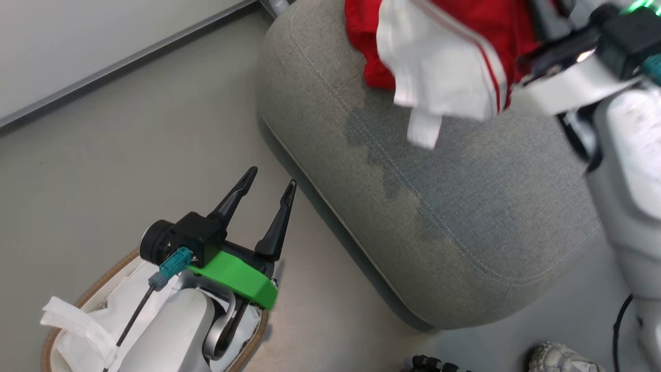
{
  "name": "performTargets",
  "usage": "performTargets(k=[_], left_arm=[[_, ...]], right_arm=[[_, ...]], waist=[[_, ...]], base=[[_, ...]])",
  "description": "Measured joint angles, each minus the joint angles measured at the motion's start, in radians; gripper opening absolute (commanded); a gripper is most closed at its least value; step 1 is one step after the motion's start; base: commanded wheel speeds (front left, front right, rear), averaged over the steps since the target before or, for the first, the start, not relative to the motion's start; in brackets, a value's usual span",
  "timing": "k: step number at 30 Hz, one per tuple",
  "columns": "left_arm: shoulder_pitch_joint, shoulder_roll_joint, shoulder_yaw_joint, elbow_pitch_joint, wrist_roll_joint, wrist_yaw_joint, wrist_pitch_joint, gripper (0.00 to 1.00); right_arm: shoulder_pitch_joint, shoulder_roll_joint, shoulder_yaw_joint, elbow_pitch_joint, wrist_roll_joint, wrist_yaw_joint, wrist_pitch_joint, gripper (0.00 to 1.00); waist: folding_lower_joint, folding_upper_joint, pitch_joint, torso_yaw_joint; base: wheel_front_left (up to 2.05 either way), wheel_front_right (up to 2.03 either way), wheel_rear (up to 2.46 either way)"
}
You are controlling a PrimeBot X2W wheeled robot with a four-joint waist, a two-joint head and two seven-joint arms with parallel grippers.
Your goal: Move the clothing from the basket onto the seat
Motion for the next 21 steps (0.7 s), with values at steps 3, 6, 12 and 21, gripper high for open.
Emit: performTargets(k=[3, 6, 12, 21], left_arm=[[-0.015, 0.018, -0.008, -0.015, 0.005, 0.000, 0.000, 1.00], [-0.045, 0.029, -0.032, -0.032, 0.005, 0.000, 0.000, 1.00], [-0.127, 0.049, -0.100, -0.071, -0.001, 0.000, 0.000, 1.00], [-0.191, 0.058, -0.129, -0.080, -0.017, 0.000, 0.000, 1.00]], right_arm=[[-0.143, -0.064, -0.048, 0.035, -0.033, 0.000, 0.000, 0.00], [-0.238, -0.103, -0.116, 0.131, -0.045, 0.000, 0.008, 0.00], [-0.341, -0.173, -0.187, 0.307, -0.097, 0.000, 0.016, 0.00], [-0.256, -0.067, -0.294, 0.537, -0.160, 0.000, 0.003, 0.00]], waist=[[0.0000, 0.0000, 0.043, 0.008], [0.0000, 0.0000, 0.083, 0.026], [0.0000, 0.0000, 0.156, 0.090], [0.0001, 0.0000, 0.263, 0.199]], base=[[0.00, 0.00, 0.00], [0.00, 0.00, 0.00], [0.00, 0.00, 0.00], [0.00, 0.00, 0.00]])
